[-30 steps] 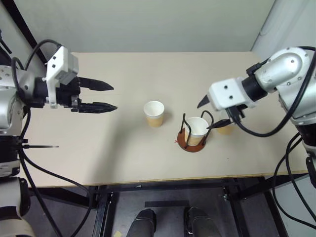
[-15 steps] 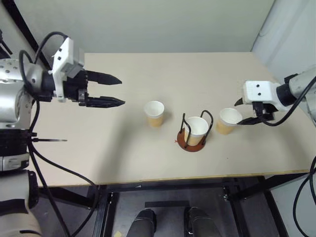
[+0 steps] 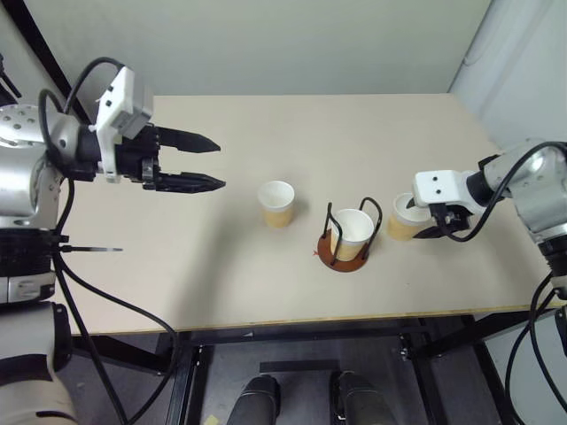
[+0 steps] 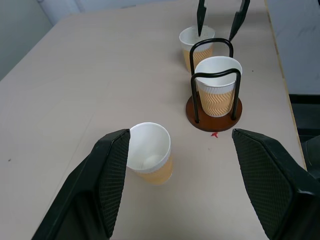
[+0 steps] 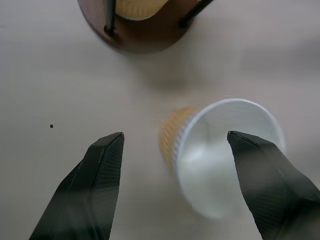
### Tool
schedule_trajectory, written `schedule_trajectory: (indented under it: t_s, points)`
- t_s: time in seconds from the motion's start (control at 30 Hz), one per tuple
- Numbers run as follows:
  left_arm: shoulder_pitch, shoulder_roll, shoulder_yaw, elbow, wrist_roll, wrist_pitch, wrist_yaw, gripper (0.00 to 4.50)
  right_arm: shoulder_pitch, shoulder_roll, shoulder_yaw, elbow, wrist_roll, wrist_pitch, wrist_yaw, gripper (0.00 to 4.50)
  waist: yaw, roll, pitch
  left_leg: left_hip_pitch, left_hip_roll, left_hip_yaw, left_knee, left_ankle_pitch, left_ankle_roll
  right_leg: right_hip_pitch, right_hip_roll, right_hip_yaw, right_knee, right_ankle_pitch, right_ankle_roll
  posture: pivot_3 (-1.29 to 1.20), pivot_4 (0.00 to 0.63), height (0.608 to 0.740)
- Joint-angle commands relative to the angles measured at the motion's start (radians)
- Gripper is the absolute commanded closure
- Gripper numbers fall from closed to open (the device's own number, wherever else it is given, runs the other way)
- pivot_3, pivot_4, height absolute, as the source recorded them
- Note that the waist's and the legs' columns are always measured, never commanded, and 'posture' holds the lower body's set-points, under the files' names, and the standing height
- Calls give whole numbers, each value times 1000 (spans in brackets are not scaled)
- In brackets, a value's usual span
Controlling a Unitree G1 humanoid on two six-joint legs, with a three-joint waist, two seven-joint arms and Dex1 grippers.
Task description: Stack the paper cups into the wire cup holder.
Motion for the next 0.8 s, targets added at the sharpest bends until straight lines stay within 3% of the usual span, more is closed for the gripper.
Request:
schedule_trajectory:
  t_s: [0.03, 0.13, 0.23, 0.5, 0.8]
  points:
    - [-25, 19, 30, -31, -18, 13, 1, 996, -25, 19, 18, 74, -53, -60, -29, 1097, 0, 0, 0, 0, 0, 0, 0, 0, 0, 0, 0, 0, 0, 0, 0, 0, 150, 740]
    - [-23, 20, 37, -43, -26, 13, -5, 996, -44, 46, 26, 143, -80, -97, -47, 1097, 0, 0, 0, 0, 0, 0, 0, 0, 0, 0, 0, 0, 0, 0, 0, 0, 150, 740]
    - [-13, 33, 30, -58, -24, 11, -23, 996, -65, 60, 22, 186, -101, -124, -55, 1665, 0, 1, 0, 0, 0, 0, 0, 0, 0, 0, 0, 0, 0, 1, 1, 0, 150, 740]
    - [-20, 53, 14, -41, 1, -9, -48, 996, -98, 59, -5, 174, -87, -114, -25, 4477, 1, 0, 0, 0, 0, 0, -1, 0, 0, 0, 0, 0, 0, 0, 0, 0, 150, 740]
    - [-24, 58, 11, -26, 11, -20, -53, 996, -166, 2, -105, 31, -8, -12, 14, 4477, 0, 1, 1, -1, 0, 0, -2, 0, 0, -2, 0, 0, 0, 0, -1, 0, 150, 740]
